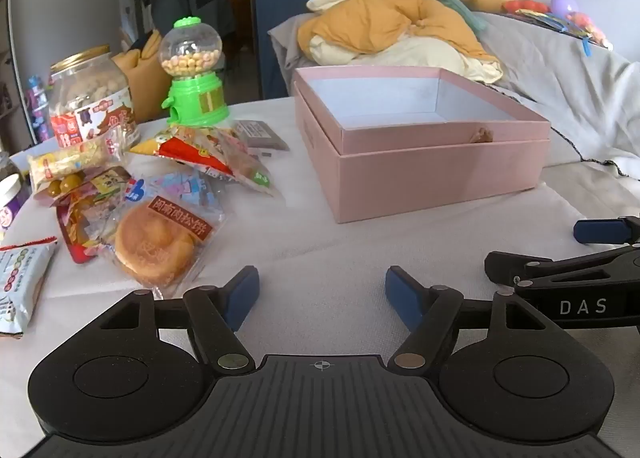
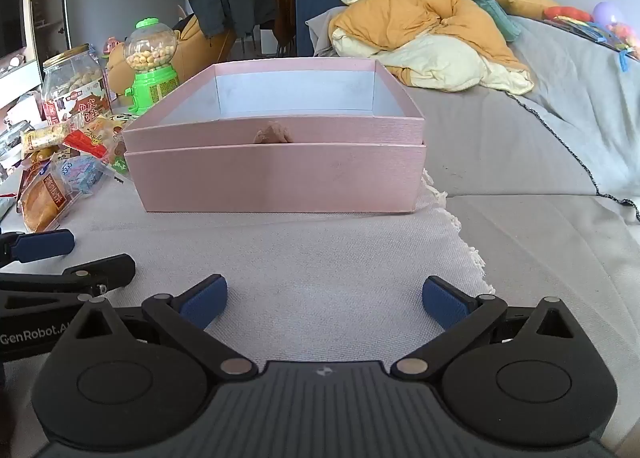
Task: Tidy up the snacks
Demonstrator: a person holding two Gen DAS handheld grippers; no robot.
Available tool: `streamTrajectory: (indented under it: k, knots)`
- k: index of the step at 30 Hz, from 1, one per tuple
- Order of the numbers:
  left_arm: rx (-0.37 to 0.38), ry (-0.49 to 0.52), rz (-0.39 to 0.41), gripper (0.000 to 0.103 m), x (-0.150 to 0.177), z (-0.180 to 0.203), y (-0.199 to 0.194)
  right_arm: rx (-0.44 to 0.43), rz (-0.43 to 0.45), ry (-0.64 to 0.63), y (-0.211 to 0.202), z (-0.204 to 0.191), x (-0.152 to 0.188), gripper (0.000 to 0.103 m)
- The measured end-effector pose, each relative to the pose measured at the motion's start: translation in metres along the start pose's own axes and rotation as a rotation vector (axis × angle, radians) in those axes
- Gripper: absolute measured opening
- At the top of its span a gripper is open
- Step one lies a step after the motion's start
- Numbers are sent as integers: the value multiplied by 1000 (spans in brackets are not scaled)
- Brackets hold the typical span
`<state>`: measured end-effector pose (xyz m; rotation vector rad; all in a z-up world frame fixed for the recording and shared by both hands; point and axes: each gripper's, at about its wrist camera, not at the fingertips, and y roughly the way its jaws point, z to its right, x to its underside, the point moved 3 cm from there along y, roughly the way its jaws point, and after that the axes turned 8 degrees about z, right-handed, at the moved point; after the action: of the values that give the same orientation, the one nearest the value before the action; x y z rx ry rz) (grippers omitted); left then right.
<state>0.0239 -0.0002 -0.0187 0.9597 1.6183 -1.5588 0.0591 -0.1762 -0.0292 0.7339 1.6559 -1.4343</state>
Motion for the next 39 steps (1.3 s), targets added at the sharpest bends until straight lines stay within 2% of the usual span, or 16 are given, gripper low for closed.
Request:
streamTrajectory:
  k: [39]
  knots:
    - [13, -23, 4, 77, 0, -3, 2, -1, -6, 2, -1, 1, 0, 103]
